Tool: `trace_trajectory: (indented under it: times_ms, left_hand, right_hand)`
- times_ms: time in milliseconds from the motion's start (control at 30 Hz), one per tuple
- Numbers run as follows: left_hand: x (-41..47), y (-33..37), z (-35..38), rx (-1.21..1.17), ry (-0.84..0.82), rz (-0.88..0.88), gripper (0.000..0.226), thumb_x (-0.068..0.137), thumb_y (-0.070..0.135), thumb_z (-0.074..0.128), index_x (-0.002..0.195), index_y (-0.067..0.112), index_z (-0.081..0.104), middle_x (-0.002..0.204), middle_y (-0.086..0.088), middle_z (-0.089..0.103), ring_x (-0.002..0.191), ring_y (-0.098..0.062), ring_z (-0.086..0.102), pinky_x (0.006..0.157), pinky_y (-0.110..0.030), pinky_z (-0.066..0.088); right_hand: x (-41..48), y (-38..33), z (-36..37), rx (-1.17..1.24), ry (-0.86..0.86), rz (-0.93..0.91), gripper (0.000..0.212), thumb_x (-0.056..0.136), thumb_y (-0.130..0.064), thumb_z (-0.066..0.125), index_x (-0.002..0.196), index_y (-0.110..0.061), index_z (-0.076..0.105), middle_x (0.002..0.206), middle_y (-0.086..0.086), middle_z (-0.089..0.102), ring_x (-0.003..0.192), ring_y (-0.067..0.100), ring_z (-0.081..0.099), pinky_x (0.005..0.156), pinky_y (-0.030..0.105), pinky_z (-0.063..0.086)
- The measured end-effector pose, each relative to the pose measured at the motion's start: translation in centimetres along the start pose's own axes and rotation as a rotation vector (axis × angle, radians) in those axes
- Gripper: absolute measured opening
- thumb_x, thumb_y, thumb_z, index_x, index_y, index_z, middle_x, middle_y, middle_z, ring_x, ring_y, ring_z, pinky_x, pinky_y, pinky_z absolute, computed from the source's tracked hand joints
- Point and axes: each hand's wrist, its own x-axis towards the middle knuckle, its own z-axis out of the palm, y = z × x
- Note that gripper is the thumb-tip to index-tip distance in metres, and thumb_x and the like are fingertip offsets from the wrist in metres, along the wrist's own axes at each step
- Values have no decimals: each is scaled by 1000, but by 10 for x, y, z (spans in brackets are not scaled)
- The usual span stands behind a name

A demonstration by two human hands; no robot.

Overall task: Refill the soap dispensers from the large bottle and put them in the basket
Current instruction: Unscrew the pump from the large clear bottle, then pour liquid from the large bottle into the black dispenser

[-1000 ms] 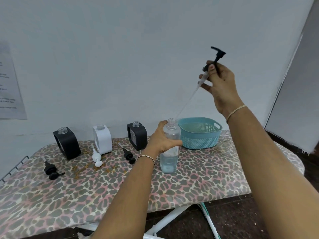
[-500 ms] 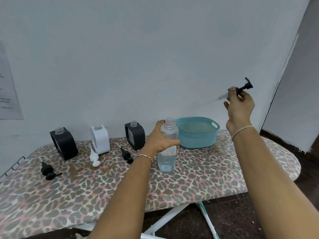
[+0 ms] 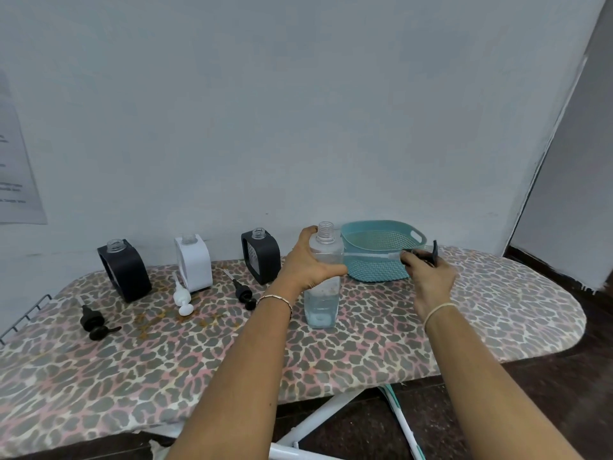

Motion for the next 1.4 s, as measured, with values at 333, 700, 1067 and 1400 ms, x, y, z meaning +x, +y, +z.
trace_trajectory:
  times_ms: [333,700,1067,1400]
  left_hand:
    - [-1,0,0,-4,-8,7,107,44,40,83,137,33,30,117,4,60,105,-16,60,101,-37,48]
    - [1,-3,1,-11,8,28,101,40,43,78,131,37,34,111,7,63,100,-13,64,97,-37,51]
    - [1,-3,2,-25,17,25,101,40,43,79,131,37,35,114,5,63,102,-15,63,98,-38,51]
    - [-1,-1,0,-19,19,41,102,42,43,82,132,36,34,112,7,62,103,-15,63,100,-37,49]
  right_hand:
    - [4,39,-12,-290,-179,34,29,68,4,81,84,-9,60,87,11,64,79,22,60,80,32,54]
    - [11,52,-22,-928,-361,-215,34,72,-10,80,101,-13,63,96,4,65,85,19,59,73,26,44]
    - [12,50,-18,-1140,-368,-238,30,76,-17,74,102,-19,60,104,4,66,95,24,60,82,38,52]
    - [-13,20,1,-1443,-552,-631,98,67,-49,78,145,-14,30,144,6,42,134,26,34,112,43,32]
